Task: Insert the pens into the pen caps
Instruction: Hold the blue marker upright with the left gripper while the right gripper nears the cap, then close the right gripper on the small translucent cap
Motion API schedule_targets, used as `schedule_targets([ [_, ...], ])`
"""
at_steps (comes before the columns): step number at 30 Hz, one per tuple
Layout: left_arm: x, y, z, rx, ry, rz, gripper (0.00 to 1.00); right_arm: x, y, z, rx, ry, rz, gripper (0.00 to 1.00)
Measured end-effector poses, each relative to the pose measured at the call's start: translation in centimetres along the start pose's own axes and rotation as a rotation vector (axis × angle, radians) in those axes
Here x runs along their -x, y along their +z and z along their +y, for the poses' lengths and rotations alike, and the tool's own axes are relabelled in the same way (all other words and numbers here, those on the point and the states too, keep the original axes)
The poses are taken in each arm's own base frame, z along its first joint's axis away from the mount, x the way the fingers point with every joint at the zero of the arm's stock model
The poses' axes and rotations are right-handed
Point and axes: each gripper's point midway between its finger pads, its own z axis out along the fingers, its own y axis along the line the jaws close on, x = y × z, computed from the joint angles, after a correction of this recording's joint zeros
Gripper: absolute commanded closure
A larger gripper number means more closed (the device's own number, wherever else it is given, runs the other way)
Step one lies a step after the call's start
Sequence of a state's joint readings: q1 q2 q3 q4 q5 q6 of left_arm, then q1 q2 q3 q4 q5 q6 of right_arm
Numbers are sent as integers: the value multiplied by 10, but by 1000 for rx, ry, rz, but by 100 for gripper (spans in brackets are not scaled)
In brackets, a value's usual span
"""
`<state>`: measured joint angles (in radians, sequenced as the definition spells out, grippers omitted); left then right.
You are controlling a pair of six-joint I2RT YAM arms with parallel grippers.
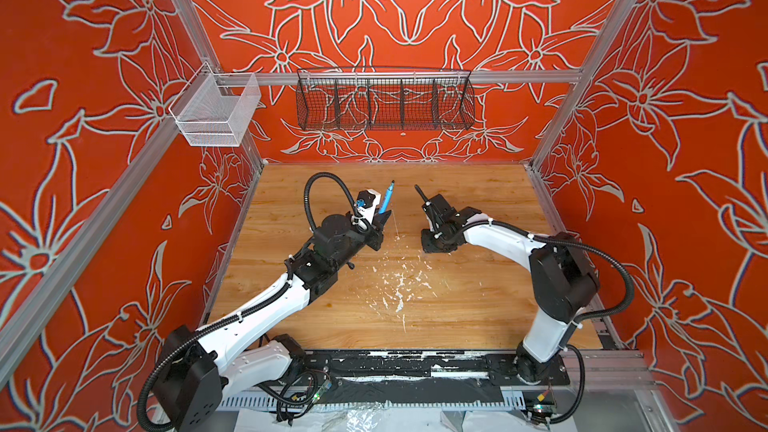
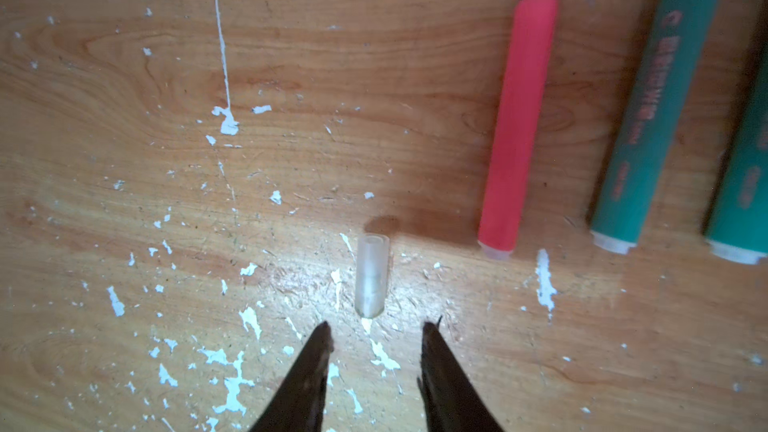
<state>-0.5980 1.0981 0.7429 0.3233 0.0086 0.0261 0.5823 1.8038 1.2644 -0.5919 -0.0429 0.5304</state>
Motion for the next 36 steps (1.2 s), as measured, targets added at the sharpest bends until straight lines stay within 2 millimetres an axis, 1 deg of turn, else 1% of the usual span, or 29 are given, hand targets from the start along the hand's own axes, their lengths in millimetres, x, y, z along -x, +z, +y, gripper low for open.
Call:
schedule_targets([
  [4,0,0,-2,0,1,0,100,6,13,3,-27,2,11,65],
  [8,3,-2,-4,1,2,-8,100,0,28,-2,-57,13,43,67],
  [11,6,-4,-3,5,2,-18,100,-1,33,-4,-76,18,53,70],
  [16,6,-4,-3,6,2,-18,100,1,35,-3,-85,15,55,73],
  [20,6,-4,-3,11,2,-18,100,4,35,-3,-95,14,45,72],
  [22,6,-4,-2,13,2,-18,100,3,35,-3,-96,16,45,70],
  [27,6,-4,-2,14,5,-18,100,2,36,-3,-95,21,46,70],
  [33,6,-4,-1,18,10,-19,100,-2,37,4,-87,13,45,76],
  [36,6,-4,-1,19,11,-19,100,-3,39,3,-86,12,43,76],
])
